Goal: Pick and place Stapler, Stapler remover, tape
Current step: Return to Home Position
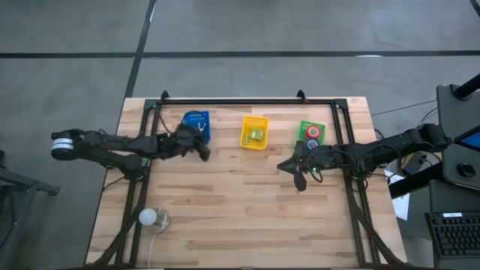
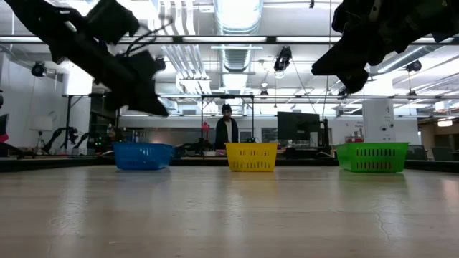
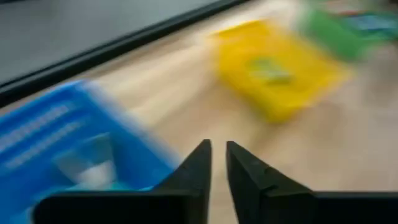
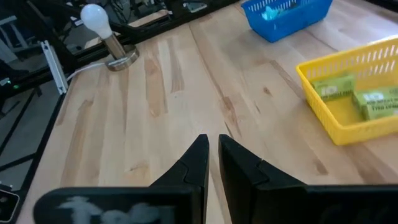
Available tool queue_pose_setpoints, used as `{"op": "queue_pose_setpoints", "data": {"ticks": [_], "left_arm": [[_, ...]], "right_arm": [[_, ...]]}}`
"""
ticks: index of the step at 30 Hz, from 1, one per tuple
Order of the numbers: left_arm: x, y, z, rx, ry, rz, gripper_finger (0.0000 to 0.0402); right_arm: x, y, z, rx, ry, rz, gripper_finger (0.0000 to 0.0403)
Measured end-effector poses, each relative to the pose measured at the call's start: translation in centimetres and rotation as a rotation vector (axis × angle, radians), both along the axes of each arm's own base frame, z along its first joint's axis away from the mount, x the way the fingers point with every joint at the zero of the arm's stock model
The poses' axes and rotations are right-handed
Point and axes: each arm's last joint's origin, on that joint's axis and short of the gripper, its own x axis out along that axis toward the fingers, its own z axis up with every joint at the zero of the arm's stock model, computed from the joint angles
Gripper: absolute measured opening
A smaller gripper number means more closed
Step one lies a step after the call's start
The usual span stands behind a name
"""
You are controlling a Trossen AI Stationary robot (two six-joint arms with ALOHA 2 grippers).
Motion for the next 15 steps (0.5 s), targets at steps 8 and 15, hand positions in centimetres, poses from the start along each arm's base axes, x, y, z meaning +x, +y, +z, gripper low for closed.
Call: {"op": "queue_pose_setpoints", "data": {"ticks": [8,15], "left_arm": [[1.7,-4.2,3.2,0.135,-0.294,-0.516,0.0004],[-0.7,-7.3,5.1,0.214,-0.309,-0.598,0.0003]], "right_arm": [[0.2,0.2,1.1,-0.119,-0.123,0.085,0.001],[-0.5,0.3,1.8,-0.191,-0.18,0.19,0.0008]]}}
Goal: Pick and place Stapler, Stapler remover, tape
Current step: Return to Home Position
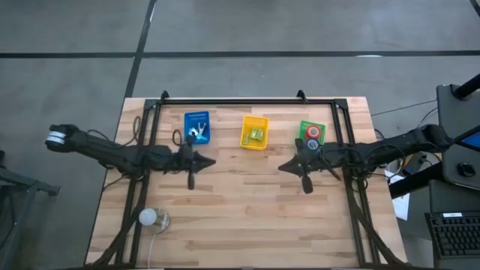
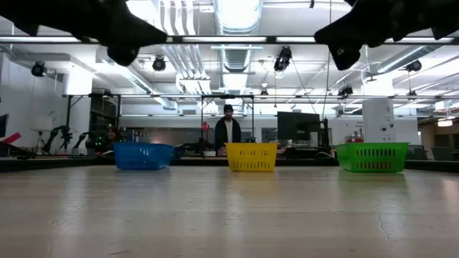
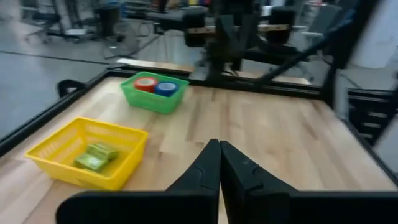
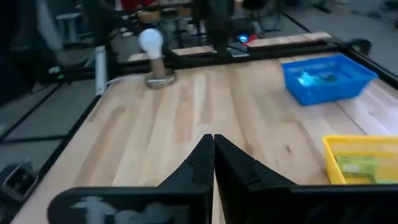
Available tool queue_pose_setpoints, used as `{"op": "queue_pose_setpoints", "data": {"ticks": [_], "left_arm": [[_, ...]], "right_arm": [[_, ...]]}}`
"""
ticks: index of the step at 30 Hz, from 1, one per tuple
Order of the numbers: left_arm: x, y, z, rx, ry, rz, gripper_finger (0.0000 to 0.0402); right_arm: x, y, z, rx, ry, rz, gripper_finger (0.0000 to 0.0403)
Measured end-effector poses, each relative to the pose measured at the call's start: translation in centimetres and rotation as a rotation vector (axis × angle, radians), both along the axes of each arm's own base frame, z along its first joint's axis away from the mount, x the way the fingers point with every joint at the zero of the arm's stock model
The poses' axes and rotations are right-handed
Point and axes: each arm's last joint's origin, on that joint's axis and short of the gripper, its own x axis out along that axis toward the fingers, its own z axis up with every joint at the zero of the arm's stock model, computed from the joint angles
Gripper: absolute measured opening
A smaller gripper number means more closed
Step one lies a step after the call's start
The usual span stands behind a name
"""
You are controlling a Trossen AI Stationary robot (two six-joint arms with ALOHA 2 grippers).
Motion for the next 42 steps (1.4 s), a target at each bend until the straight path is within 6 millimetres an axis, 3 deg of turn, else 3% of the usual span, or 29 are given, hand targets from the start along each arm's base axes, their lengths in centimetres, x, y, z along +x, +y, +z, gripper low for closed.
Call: {"op": "queue_pose_setpoints", "data": {"ticks": [10,21,31,35,42], "left_arm": [[-4.3,0.7,-0.9,0.034,-0.052,-0.045,0.0005],[-8.1,1.3,-3.2,0.083,-0.131,-0.021,0.002],[-10.3,1.8,-4.4,0.065,-0.086,0.017,0.0021],[-11.2,1.9,-4.0,0.065,-0.135,0.022,0.0021],[-11.4,2.1,-4.5,0.095,-0.049,0.063,0.0021]], "right_arm": [[-2.4,-0.2,-0.4,-0.077,-0.102,0.055,0.0008],[-6.8,-0.9,-3.4,-0.054,-0.206,0.045,0.0008],[-7.9,-1.1,-4.5,-0.073,-0.219,0.049,0.0008],[-8.1,-1.1,-4.6,-0.11,-0.204,0.055,0.0008],[-8.2,-1.1,-4.7,-0.194,-0.202,0.068,0.0008]]}}
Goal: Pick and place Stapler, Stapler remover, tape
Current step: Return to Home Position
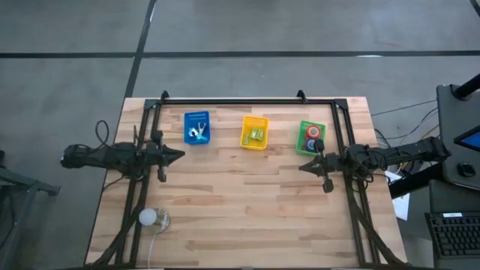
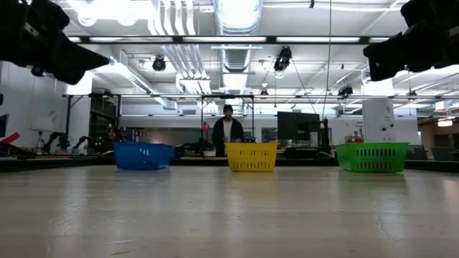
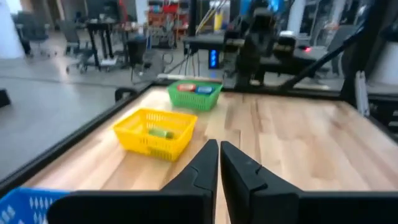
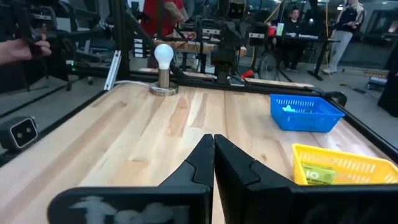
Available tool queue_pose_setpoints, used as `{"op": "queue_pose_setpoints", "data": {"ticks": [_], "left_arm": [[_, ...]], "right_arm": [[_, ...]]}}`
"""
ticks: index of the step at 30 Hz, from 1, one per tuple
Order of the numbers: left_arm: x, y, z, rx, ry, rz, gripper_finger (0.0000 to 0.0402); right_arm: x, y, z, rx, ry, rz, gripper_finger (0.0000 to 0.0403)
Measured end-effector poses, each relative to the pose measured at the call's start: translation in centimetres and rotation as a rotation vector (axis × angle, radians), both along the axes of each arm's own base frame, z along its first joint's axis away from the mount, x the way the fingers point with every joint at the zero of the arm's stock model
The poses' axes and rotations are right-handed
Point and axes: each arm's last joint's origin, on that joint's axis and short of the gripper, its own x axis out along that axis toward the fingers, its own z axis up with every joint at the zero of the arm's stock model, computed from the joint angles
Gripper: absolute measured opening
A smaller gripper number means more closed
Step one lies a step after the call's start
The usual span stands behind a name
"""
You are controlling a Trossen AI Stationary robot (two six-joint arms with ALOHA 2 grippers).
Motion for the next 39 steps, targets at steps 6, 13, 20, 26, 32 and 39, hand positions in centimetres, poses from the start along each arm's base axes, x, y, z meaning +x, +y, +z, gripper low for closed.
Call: {"op": "queue_pose_setpoints", "data": {"ticks": [6,13,20,26,32,39], "left_arm": [[0.0,0.4,-1.0,-0.007,0.053,0.17,0.0021],[0.2,0.7,-2.5,0.025,0.116,0.271,0.0021],[0.3,0.7,-2.8,0.03,0.134,0.272,0.0021],[0.4,0.6,-2.9,0.032,0.139,0.271,0.0021],[0.4,0.6,-2.9,0.032,0.142,0.271,0.0021],[0.4,0.6,-2.9,0.033,0.142,0.271,0.0021]], "right_arm": [[0.0,0.0,-0.8,-0.049,0.023,-0.009,0.0008],[0.0,-0.5,-1.5,0.079,0.048,-0.171,0.0008],[-0.1,-0.5,-1.9,0.125,0.062,-0.177,0.0009],[-0.1,-0.5,-1.9,0.091,0.061,-0.174,0.0009],[-0.1,-0.5,-1.9,0.1,0.061,-0.175,0.0009],[-0.1,-0.5,-1.9,0.099,0.061,-0.175,0.0009]]}}
